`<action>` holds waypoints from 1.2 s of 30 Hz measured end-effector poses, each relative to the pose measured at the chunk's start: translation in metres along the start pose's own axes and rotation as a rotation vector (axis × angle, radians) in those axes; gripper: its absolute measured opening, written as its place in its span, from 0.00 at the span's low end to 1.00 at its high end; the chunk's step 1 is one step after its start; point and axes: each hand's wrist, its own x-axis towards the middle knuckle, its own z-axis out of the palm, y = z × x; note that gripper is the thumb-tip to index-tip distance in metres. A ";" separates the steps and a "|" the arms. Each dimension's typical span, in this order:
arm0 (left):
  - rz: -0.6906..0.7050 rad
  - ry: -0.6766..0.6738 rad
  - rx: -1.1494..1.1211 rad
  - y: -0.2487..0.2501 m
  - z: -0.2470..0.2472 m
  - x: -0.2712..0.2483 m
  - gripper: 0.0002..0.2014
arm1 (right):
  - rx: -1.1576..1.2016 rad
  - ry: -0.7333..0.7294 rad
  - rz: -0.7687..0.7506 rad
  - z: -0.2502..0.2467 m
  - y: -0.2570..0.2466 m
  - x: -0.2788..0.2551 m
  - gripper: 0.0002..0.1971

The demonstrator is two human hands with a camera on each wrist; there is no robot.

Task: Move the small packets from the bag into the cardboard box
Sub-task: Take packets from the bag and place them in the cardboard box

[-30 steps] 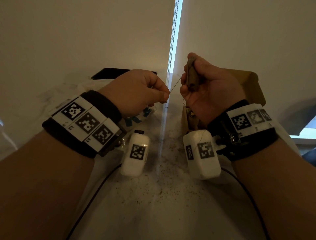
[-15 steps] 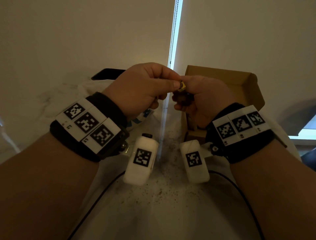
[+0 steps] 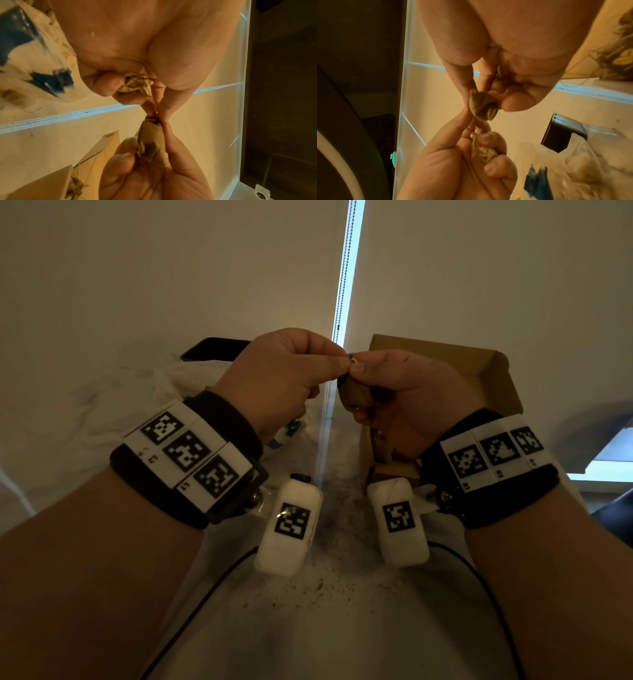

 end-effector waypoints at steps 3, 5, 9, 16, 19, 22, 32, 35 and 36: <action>-0.016 -0.024 -0.012 0.000 0.002 0.000 0.05 | -0.009 -0.011 0.049 -0.001 -0.002 -0.003 0.08; -0.049 -0.046 -0.078 0.000 0.003 0.000 0.05 | -0.020 -0.032 0.057 -0.002 -0.007 -0.006 0.08; -0.069 -0.115 -0.180 0.000 0.005 -0.001 0.03 | -0.079 0.002 0.074 -0.007 -0.016 -0.019 0.08; -0.061 -0.101 -0.180 -0.001 0.006 -0.003 0.02 | -0.191 0.225 0.093 -0.023 -0.027 -0.033 0.09; -0.080 -0.066 -0.188 -0.003 0.005 -0.002 0.03 | -0.364 0.297 0.162 -0.040 -0.030 -0.029 0.16; -0.088 -0.052 -0.193 -0.002 0.004 -0.002 0.04 | -0.679 0.224 0.273 -0.051 -0.035 -0.023 0.11; -0.083 -0.055 -0.153 0.001 0.004 -0.003 0.06 | -1.390 -0.038 0.487 -0.039 -0.041 0.001 0.09; -0.083 -0.060 -0.147 0.001 0.003 -0.002 0.06 | -1.476 -0.116 0.547 -0.034 -0.038 0.006 0.11; -0.084 -0.063 -0.147 0.001 0.002 -0.002 0.06 | -1.490 -0.129 0.559 -0.034 -0.038 0.008 0.11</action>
